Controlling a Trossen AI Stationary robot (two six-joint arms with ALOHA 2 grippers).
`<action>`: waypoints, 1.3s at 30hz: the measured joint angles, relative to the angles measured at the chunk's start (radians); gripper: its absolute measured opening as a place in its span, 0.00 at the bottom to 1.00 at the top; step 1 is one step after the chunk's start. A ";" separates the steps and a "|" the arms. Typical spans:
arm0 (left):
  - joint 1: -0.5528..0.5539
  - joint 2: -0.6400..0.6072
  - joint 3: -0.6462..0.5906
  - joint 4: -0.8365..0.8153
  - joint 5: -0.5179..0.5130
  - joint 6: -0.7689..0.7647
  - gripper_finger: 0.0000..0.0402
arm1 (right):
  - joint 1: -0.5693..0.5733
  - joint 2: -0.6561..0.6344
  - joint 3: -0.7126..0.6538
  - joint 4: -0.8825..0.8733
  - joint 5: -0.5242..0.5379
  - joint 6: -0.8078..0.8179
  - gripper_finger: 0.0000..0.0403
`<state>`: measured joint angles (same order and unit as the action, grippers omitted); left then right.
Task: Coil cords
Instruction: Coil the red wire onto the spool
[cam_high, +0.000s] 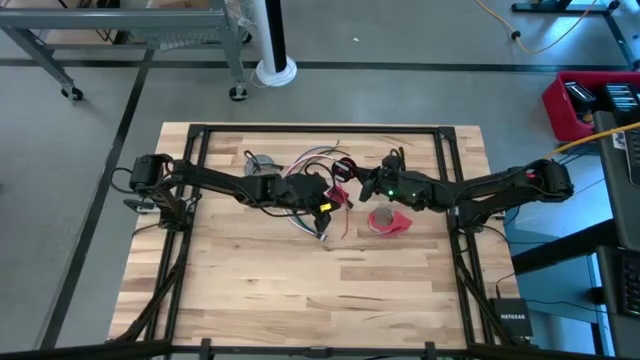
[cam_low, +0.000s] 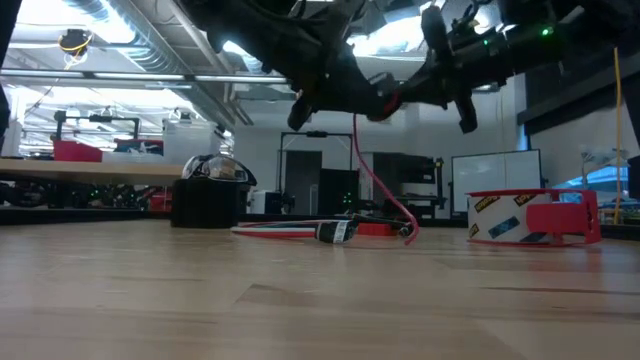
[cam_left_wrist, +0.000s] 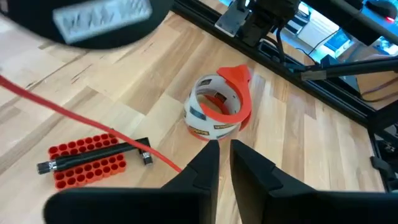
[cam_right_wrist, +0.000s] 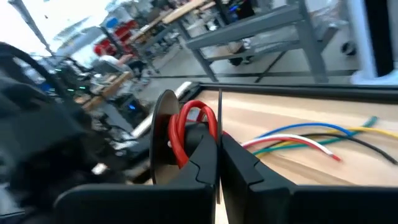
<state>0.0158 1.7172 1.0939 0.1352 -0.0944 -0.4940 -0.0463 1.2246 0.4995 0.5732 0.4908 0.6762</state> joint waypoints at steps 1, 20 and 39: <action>0.001 0.000 0.000 0.000 0.000 0.004 0.09 | 0.000 -0.012 0.000 0.001 -0.015 0.000 0.02; 0.016 0.004 0.000 -0.003 -0.058 0.163 0.38 | 0.001 -0.126 0.000 0.010 -0.126 -0.002 0.02; 0.029 0.072 -0.001 0.038 -0.314 0.134 0.35 | 0.001 -0.175 0.000 0.127 -0.221 -0.008 0.02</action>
<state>0.0449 1.7895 1.0931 0.1732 -0.4082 -0.3600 -0.0456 1.0500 0.4995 0.6998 0.2698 0.6686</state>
